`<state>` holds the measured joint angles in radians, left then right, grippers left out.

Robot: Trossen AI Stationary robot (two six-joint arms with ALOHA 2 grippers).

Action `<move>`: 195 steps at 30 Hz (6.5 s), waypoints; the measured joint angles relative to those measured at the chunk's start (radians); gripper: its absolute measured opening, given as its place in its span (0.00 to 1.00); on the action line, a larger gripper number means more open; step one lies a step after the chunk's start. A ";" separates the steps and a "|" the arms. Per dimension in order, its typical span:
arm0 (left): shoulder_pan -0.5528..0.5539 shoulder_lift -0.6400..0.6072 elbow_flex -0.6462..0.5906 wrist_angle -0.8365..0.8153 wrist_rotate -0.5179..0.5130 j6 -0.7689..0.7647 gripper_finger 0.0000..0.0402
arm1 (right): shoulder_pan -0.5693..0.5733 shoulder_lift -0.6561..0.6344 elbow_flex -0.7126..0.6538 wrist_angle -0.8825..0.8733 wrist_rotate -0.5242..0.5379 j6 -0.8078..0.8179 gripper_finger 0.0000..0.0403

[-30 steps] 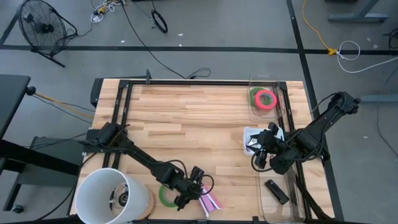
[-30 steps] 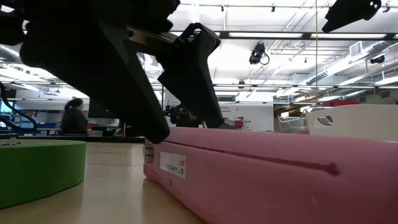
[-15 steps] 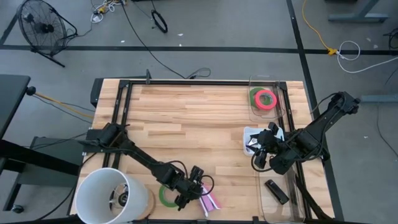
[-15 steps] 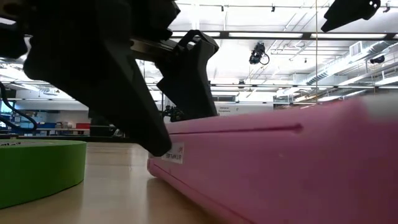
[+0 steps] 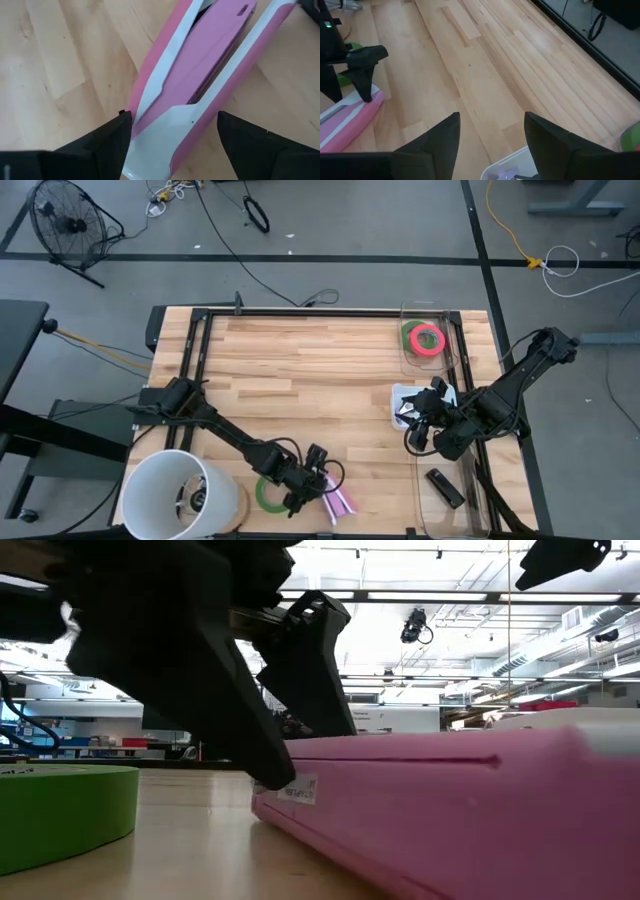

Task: Pick and place Stapler, Stapler remover, tape
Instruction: Put the pink stapler into the bottom transparent bin

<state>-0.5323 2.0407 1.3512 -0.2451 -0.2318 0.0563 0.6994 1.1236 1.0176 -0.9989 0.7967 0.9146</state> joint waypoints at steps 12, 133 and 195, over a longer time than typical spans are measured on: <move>0.031 -0.001 0.002 -0.040 0.003 -0.050 0.74 | 0.000 0.000 0.000 0.018 0.000 -0.014 0.55; 0.111 0.269 0.332 0.090 0.146 -0.333 0.74 | -0.025 0.001 -0.093 0.148 -0.003 -0.067 0.55; 0.225 0.106 0.326 -0.138 0.047 -0.261 0.07 | -0.025 0.001 -0.096 0.161 -0.002 -0.063 0.55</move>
<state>-0.3071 2.1468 1.6768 -0.3835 -0.1850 -0.2049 0.6749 1.1246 0.9218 -0.8383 0.7944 0.8515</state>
